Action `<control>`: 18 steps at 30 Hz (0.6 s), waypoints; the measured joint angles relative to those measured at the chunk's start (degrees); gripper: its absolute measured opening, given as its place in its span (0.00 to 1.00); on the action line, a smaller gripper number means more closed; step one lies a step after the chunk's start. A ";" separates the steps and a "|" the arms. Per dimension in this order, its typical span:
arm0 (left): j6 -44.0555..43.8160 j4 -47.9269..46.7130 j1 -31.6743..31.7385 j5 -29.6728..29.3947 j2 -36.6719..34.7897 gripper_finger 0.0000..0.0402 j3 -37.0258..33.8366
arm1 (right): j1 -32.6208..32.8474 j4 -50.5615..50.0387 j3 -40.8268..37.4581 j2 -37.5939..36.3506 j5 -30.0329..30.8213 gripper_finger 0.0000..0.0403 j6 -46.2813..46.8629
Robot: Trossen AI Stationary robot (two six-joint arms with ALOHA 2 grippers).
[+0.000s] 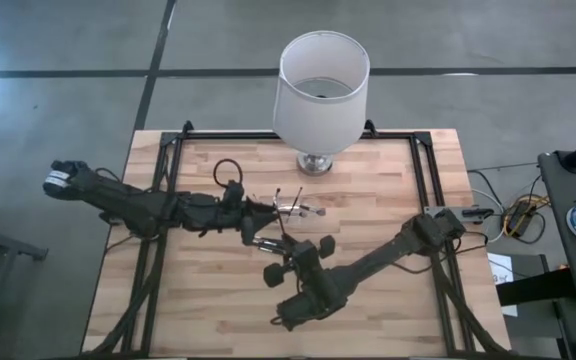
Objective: Put items in baskets/containers
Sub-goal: Put the eyeshadow brush into the transparent organizer
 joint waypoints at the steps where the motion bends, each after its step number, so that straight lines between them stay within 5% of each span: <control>1: 0.42 0.09 0.00 -0.04 0.01 0.39 -0.01 | 0.00 0.43 0.00 0.00 0.00 0.03 -0.21; 18: 1.10 2.18 2.76 -0.75 0.29 0.38 -1.81 | -0.16 1.31 0.00 0.00 -0.08 0.03 -1.32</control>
